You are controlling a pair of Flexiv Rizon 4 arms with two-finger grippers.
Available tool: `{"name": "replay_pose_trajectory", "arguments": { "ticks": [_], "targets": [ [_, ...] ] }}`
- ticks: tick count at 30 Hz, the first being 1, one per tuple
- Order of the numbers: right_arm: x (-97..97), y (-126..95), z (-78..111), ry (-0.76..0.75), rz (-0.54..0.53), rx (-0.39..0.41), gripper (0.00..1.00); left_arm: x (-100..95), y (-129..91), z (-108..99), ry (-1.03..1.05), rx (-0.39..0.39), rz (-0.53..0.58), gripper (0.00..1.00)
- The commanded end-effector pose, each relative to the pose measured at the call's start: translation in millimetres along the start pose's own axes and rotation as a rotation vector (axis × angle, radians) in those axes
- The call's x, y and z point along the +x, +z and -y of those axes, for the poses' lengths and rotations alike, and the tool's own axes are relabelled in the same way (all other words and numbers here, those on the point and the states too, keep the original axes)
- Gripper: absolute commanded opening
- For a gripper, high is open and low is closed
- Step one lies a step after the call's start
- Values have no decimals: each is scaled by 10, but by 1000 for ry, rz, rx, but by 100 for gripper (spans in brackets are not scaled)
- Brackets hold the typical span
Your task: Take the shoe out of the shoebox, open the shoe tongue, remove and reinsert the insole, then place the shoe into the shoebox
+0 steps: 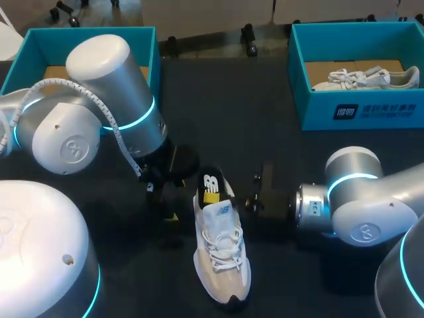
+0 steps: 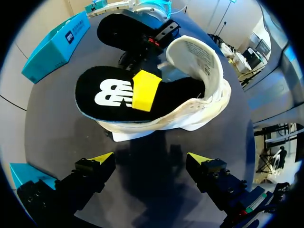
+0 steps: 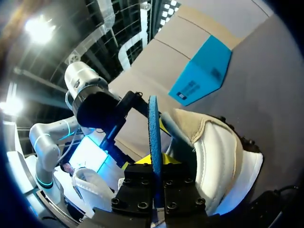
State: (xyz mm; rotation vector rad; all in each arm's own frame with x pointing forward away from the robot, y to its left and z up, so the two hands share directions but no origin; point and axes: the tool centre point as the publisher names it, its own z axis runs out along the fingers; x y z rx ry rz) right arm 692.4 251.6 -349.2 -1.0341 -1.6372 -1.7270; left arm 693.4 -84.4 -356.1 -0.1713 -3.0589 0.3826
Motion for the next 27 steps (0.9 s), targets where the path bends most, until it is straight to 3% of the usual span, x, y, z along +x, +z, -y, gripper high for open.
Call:
{"name": "replay_pose_trajectory", "arguments": {
  "ticks": [1, 3, 4, 5, 7, 19, 27],
  "targets": [
    [-20, 26, 81, 6, -6, 4, 0, 4, -3, 3, 0, -3, 2, 100],
    [-13, 25, 77, 4, -9, 2, 0, 4, -3, 3, 0, -3, 2, 100],
    [-2, 30, 67, -1, -10, 2, 8, 4, -3, 3, 0, -3, 2, 100],
    [14, 38, 47, -16, -10, 1, 26, 4, -3, 3, 0, -3, 2, 100],
    [45, 49, 10, -35, -8, 3, 35, 4, -3, 3, 0, -3, 2, 100],
    [202, 78, -176, -118, 6, 17, 29, 4, -3, 3, 0, -3, 2, 100],
    [221, 76, -247, -145, 8, 9, 33, 4, -3, 3, 0, -3, 2, 100]
  ]
}}
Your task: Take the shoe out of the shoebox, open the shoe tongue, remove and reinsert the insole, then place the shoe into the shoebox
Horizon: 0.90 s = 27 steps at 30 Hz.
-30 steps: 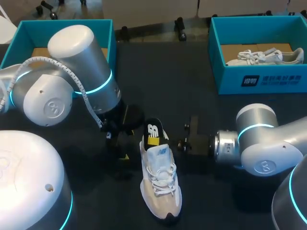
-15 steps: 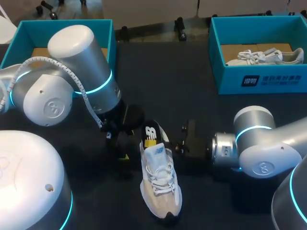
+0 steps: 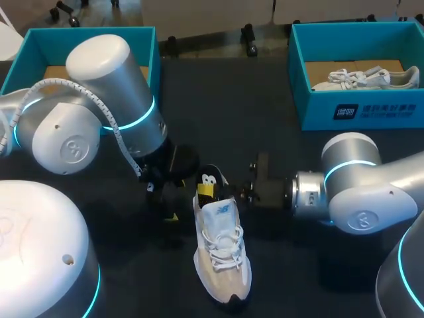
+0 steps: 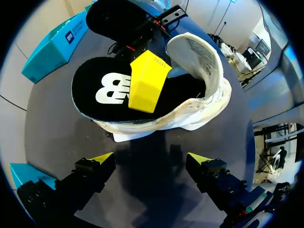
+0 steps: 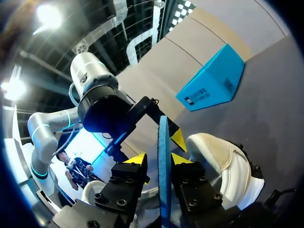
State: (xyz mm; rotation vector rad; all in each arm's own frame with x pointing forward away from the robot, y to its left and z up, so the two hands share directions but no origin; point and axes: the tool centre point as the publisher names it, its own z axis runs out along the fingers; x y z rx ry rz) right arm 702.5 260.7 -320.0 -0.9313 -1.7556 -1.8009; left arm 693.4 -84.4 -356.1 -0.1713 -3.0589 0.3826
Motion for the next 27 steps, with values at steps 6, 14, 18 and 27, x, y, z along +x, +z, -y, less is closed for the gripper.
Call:
{"name": "replay_pose_trajectory", "arguments": {
  "ticks": [6, 14, 18, 27],
  "targets": [
    [0, -87, -26, -16, 14, -39, 30, 4, -3, 3, 0, -3, 2, 100],
    [-81, -132, -49, -10, 5, -51, 0, 4, -3, 3, 0, -3, 2, 100],
    [-136, -133, -11, 24, -1, -46, 0, 4, -3, 3, 0, -3, 2, 100],
    [-239, -69, 211, 148, -14, -15, 0, 4, -3, 3, 0, -3, 2, 100]
  ]
}}
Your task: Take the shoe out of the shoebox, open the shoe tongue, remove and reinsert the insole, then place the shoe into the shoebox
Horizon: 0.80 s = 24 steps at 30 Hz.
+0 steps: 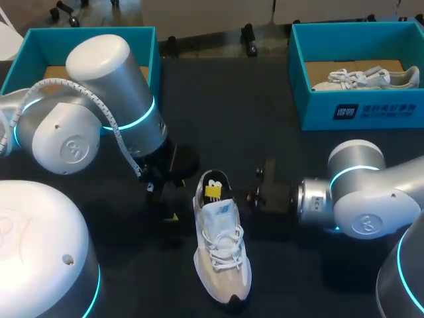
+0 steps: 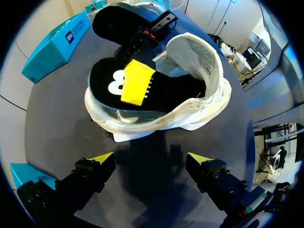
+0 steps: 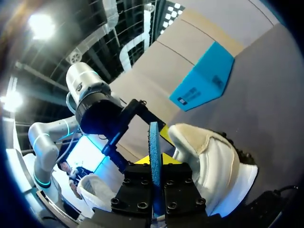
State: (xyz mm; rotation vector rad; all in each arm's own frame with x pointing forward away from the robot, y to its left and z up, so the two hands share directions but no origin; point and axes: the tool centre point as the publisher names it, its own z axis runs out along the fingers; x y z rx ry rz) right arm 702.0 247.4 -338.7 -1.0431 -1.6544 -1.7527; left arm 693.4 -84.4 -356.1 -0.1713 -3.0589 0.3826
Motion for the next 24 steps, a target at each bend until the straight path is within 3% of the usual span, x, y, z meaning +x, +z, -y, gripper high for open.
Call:
{"name": "replay_pose_trajectory", "arguments": {
  "ticks": [1, 9, 10, 11, 14, 24],
  "targets": [
    [-116, 69, 108, 51, -23, 21, 0, 4, -3, 3, 0, -3, 2, 100],
    [-134, 99, 216, 75, -11, 22, 0, 4, -3, 3, 0, -3, 2, 100],
    [-109, 98, 204, 61, -6, 16, 11, 4, -3, 3, 0, -3, 2, 100],
    [-81, 97, 186, 46, -3, 16, 29, 4, -3, 3, 0, -3, 2, 100],
    [12, 90, 119, 5, 13, 21, 36, 4, -3, 3, 0, -3, 2, 100],
    [173, 72, -22, -73, 46, 30, 31, 4, -3, 3, 0, -3, 2, 100]
  ]
}}
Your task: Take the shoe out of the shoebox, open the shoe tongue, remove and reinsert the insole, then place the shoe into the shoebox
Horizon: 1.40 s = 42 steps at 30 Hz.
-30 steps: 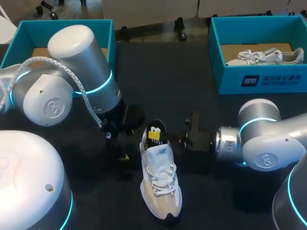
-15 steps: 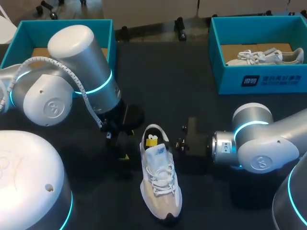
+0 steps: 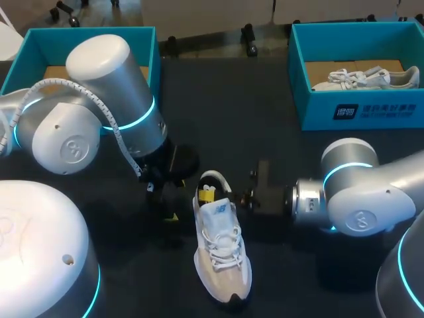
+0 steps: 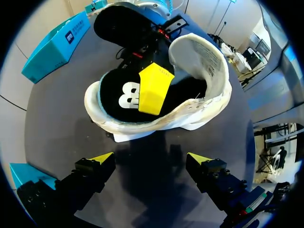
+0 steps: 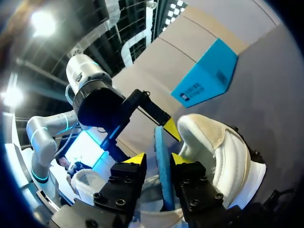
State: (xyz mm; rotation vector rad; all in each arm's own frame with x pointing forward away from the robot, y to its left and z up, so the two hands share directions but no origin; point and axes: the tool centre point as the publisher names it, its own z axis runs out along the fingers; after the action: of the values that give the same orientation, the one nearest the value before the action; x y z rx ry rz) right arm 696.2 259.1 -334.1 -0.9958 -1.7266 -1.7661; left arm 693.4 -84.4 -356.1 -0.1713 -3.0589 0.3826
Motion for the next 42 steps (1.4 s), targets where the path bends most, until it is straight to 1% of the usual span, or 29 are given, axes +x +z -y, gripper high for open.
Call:
{"name": "replay_pose_trajectory", "arguments": {
  "ticks": [1, 7, 9, 10, 11, 14, 19, 28, 32, 33, 34, 35, 40, 42],
  "targets": [
    [87, -34, -72, -13, 40, 6, 30, 4, -3, 3, 0, -3, 2, 100],
    [90, -58, -131, -29, 46, 4, 30, 4, -3, 3, 0, -3, 2, 100],
    [68, -76, -140, -31, 44, -1, 27, 4, -3, 3, 0, -3, 2, 100],
    [57, -83, -142, -32, 42, -4, 17, 4, -3, 3, 0, -3, 2, 100],
    [29, -98, -143, -29, 36, -11, 0, 4, -3, 3, 0, -3, 2, 100],
    [-58, -132, -140, -15, 22, -23, 0, 4, -3, 3, 0, -3, 2, 100],
    [-141, -123, -101, 8, 6, -22, 0, 4, -3, 3, 0, -3, 2, 100],
    [-211, -57, 96, 95, -7, 3, 0, 4, -3, 3, 0, -3, 2, 100],
    [-188, -47, 110, 98, 3, 3, 0, 4, -3, 3, 0, -3, 2, 100],
    [-166, -49, 96, 89, 7, 2, 4, 4, -3, 3, 0, -3, 2, 100],
    [-142, -48, 77, 82, 13, 3, 23, 4, -3, 3, 0, -3, 2, 100],
    [-119, -47, 58, 73, 16, 5, 29, 4, -3, 3, 0, -3, 2, 100],
    [-10, -41, -47, 25, 37, 17, 42, 4, -3, 3, 0, -3, 2, 100],
    [28, -40, -83, 8, 41, 23, 42, 4, -3, 3, 0, -3, 2, 100]
  ]
}}
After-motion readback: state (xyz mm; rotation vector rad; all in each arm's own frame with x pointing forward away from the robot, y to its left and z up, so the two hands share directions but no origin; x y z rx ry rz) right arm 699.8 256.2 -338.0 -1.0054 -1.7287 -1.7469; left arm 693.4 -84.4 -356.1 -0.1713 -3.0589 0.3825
